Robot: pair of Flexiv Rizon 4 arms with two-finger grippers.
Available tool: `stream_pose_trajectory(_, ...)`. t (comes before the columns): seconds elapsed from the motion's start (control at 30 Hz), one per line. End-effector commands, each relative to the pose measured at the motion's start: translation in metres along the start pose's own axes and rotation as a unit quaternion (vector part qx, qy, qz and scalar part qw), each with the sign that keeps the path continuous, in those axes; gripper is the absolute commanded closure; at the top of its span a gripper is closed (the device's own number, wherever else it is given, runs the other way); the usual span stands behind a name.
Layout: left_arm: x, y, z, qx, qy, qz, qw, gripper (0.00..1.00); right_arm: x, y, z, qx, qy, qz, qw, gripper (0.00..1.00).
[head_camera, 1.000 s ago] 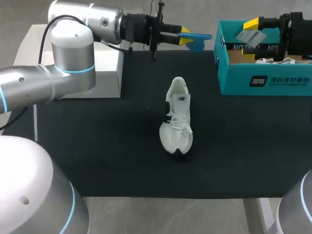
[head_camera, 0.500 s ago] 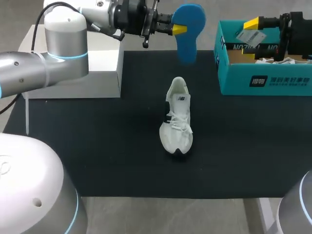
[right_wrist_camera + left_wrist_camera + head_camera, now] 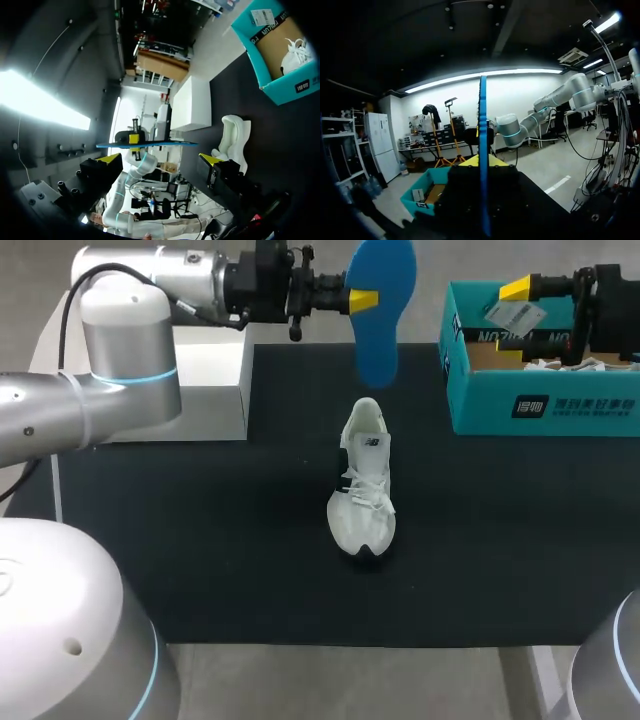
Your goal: Take the shoe out of the shoebox, open the shoe tongue, remove and reinsert the insole, then place the shoe into the shoebox
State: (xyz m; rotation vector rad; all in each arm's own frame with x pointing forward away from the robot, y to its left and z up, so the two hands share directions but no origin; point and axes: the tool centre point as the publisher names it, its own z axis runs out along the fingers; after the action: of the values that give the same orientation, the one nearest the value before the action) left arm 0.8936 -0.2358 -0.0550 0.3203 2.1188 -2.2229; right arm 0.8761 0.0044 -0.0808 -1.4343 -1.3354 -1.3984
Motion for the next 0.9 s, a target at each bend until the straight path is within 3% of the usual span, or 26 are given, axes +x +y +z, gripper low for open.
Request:
stream_pose_trajectory(0.03,0.002,0.000,0.000,-0.001,-0.002,0.000,1.000,1.00,0.000,0.000,0.001,-0.001,-0.001,0.000,1.000,0.00)
stream_pose_trajectory(0.07,-0.003,0.002,0.003,-0.025,-0.014,-0.087,0.996,1.00,0.000,0.000,0.001,-0.001,-0.001,0.000,1.000,0.00)
stream_pose_trajectory(0.13,-0.007,0.005,0.004,-0.025,-0.028,-0.225,0.974,1.00,0.000,0.000,0.001,-0.001,-0.001,0.000,1.000,0.00)
stream_pose_trajectory(0.17,-0.006,0.010,0.006,-0.070,-0.023,-0.286,0.956,1.00,0.000,0.000,0.001,-0.001,-0.001,0.000,1.000,0.00)
stream_pose_trajectory(0.2,-0.005,0.010,0.005,-0.043,-0.029,-0.324,0.945,1.00,0.000,0.000,0.001,-0.001,-0.001,0.000,1.000,0.00)
stream_pose_trajectory(0.27,-0.001,0.005,0.004,-0.010,0.025,-0.430,0.902,1.00,0.000,0.000,0.001,-0.001,-0.001,0.000,1.000,0.00)
stream_pose_trajectory(0.3,0.000,0.001,0.002,0.023,0.037,-0.457,0.889,1.00,0.000,0.000,0.001,-0.001,-0.001,0.000,1.000,0.00)
stream_pose_trajectory(0.33,0.001,-0.003,0.000,0.042,0.051,-0.462,0.884,1.00,0.000,0.000,0.001,-0.001,-0.001,0.000,1.000,0.00)
stream_pose_trajectory(0.83,0.001,-0.003,0.000,0.042,0.051,-0.462,0.884,1.00,0.000,0.000,0.001,-0.001,-0.001,0.000,1.000,0.00)
stream_pose_trajectory(0.9,-0.010,0.011,0.009,-0.014,0.010,-0.622,0.783,1.00,0.000,0.000,0.001,-0.001,-0.001,0.000,1.000,0.00)
